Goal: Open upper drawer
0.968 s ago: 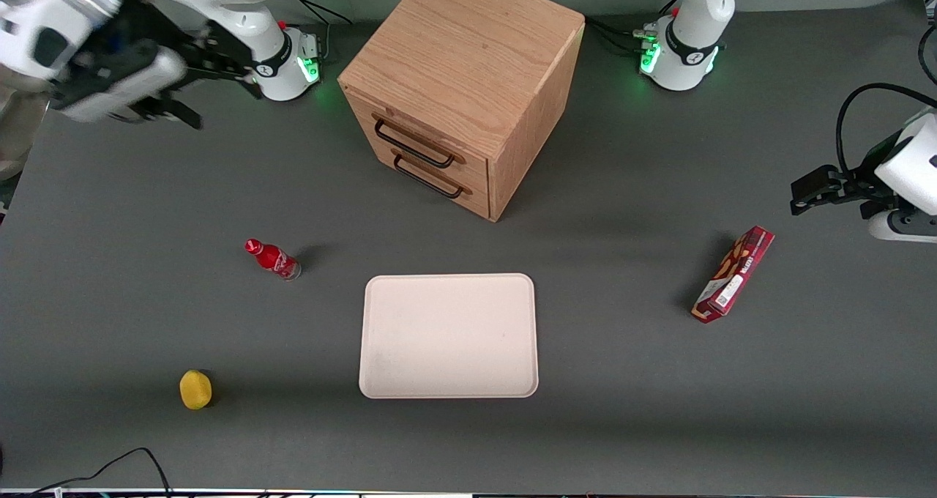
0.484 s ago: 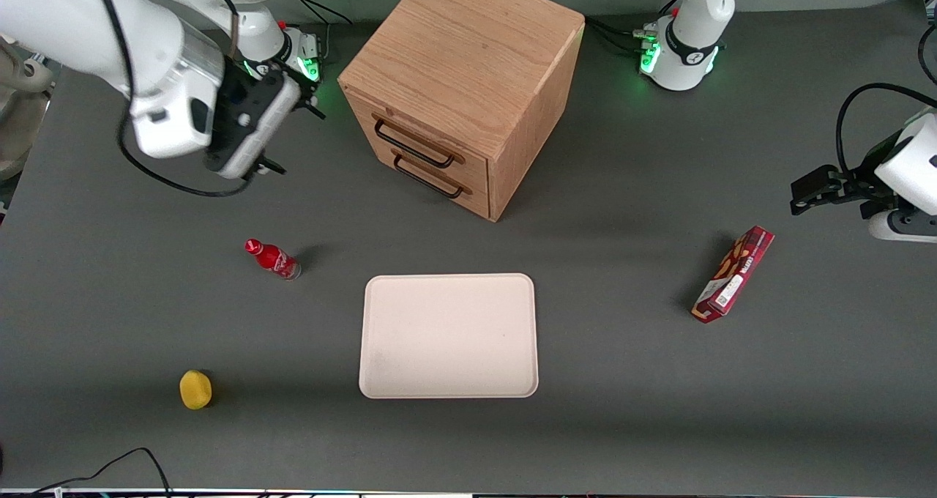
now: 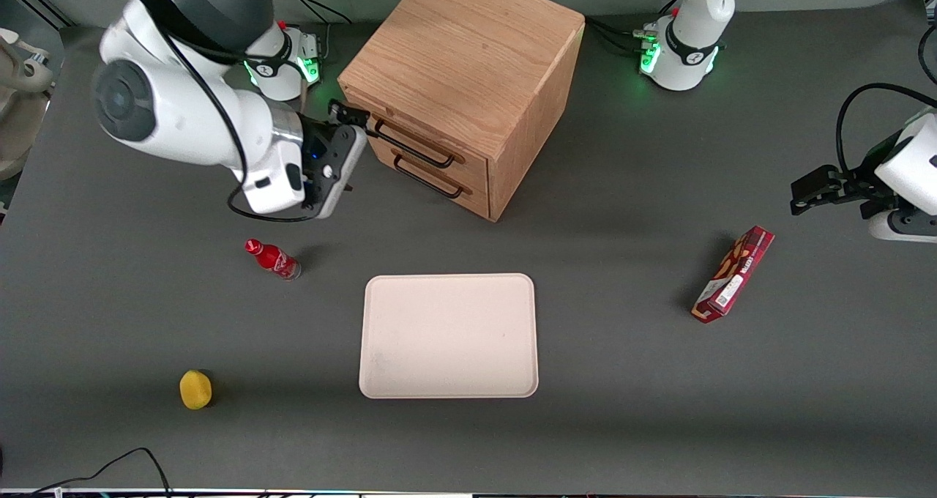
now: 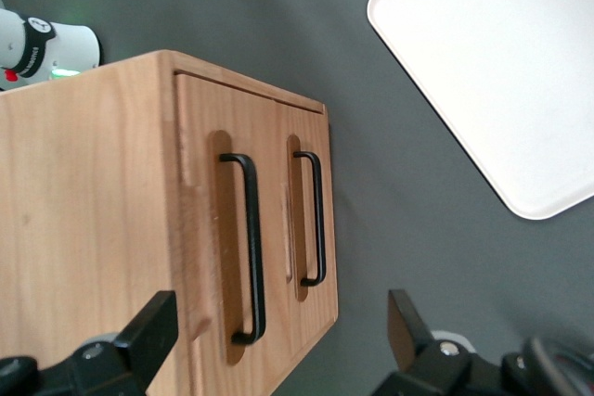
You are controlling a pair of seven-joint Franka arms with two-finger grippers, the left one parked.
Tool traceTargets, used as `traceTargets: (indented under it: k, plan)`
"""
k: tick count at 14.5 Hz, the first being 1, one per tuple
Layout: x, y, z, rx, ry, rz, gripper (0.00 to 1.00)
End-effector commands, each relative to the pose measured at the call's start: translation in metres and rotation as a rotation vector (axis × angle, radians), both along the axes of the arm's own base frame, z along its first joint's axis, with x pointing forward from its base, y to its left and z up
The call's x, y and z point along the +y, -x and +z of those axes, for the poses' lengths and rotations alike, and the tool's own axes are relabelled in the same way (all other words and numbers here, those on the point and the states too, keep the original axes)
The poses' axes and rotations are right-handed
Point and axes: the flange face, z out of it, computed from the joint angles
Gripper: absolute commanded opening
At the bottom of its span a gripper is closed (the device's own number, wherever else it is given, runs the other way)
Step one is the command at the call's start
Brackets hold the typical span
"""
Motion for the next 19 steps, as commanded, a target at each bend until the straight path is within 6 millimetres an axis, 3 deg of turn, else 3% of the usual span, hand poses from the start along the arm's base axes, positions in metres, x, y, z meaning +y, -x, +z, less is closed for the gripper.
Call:
traceTargets:
  k: [1,10,14,19]
  plan:
    - [0.005,0.010,-0.033,0.020,-0.003,-0.026,1.00]
    - [0.027,0.041,-0.093,0.035,0.028,-0.015,1.00]
    - [0.029,0.051,-0.109,0.031,0.039,-0.019,1.00]
    - [0.035,0.060,-0.114,0.039,0.043,-0.005,1.00]
